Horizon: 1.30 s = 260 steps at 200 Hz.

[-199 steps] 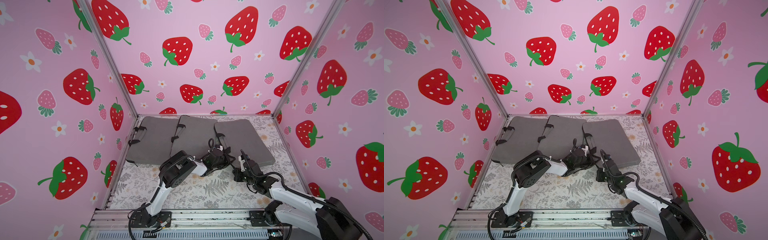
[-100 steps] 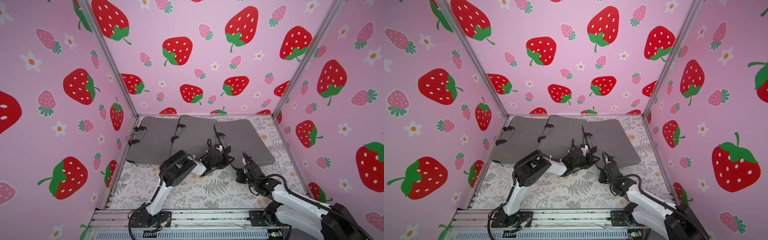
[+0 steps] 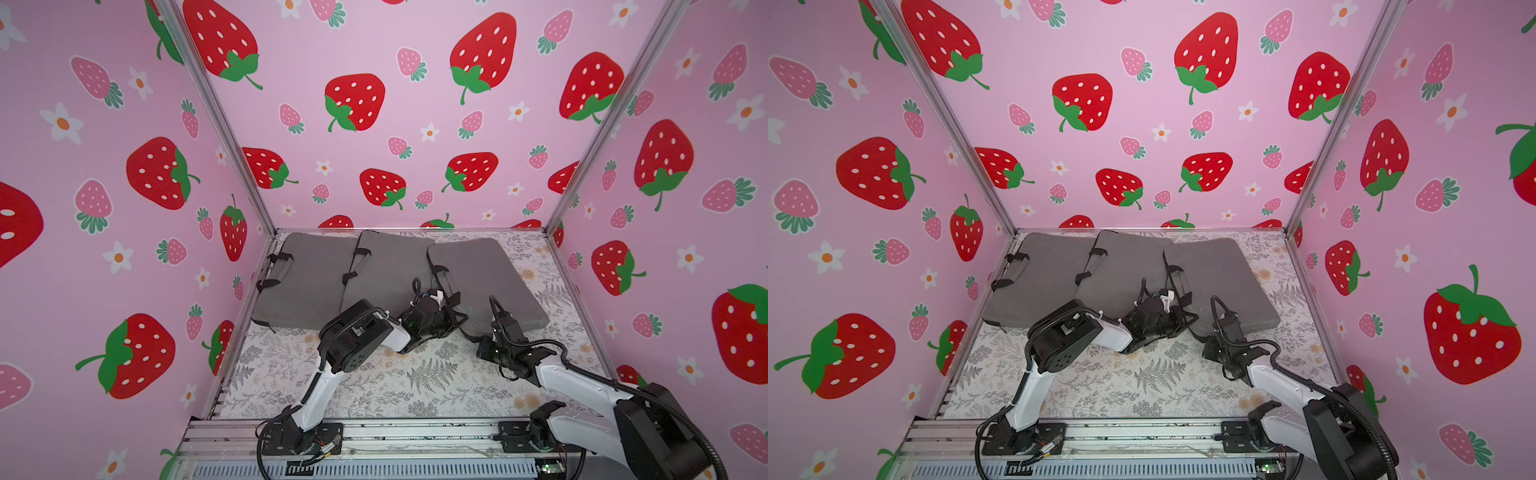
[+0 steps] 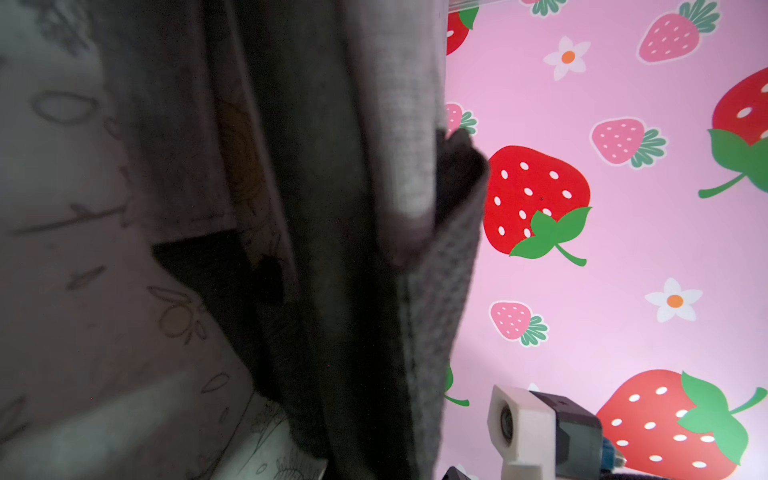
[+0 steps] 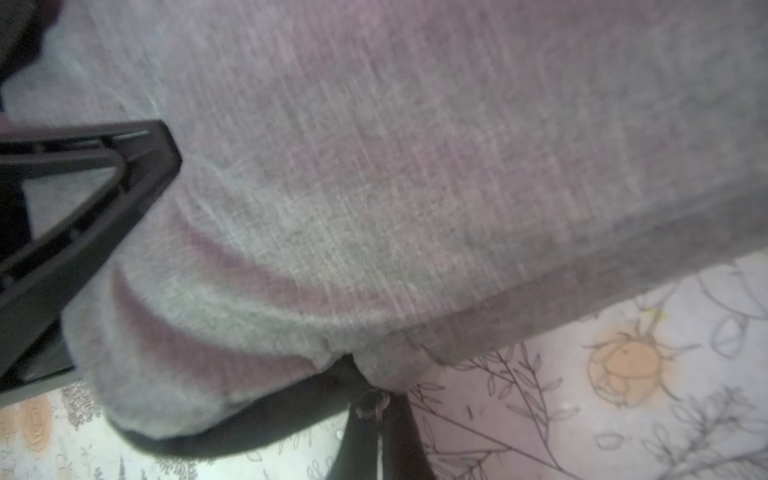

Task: Put the mouse into the laptop bag
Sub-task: Zip the zipper on the zippered laptop bag, then adjust the zippered laptop bag at the center of the board.

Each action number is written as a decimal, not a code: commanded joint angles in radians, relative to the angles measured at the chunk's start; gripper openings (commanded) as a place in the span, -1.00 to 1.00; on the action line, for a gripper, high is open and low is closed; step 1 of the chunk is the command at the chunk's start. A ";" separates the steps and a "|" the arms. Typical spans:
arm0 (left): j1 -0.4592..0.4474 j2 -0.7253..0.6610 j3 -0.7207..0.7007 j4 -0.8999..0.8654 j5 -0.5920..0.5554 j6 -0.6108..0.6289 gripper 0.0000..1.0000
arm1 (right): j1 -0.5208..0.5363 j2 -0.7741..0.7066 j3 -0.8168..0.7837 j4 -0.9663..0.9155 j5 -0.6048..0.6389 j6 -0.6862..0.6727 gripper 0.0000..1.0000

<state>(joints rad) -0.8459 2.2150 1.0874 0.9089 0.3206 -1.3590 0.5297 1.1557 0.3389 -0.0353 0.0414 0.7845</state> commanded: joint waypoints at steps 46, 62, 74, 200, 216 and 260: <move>0.036 0.013 0.003 -0.019 0.010 0.001 -1.00 | -0.080 -0.114 -0.042 -0.145 0.042 0.009 -0.91; 0.056 0.033 0.074 -0.119 0.029 0.035 -1.00 | -0.080 -0.186 -0.043 -0.175 0.056 0.009 -0.40; 0.073 0.068 0.152 -0.185 0.056 0.063 -1.00 | -0.080 -0.223 -0.041 -0.195 0.058 0.008 -0.20; 0.113 0.143 0.389 -0.430 0.219 0.213 -1.00 | -0.082 -0.238 -0.057 -0.195 0.059 0.018 -0.15; 0.081 0.121 0.350 -0.391 0.253 0.224 -1.00 | -0.082 -0.269 -0.060 -0.196 0.062 0.020 -0.15; 0.032 0.082 0.299 -0.431 0.293 0.299 -1.00 | -0.082 -0.280 -0.064 -0.199 0.074 0.027 -0.15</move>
<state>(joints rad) -0.7662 2.3112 1.4181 0.5320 0.4915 -1.1210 0.4503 0.8837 0.2859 -0.2096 0.0875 0.7918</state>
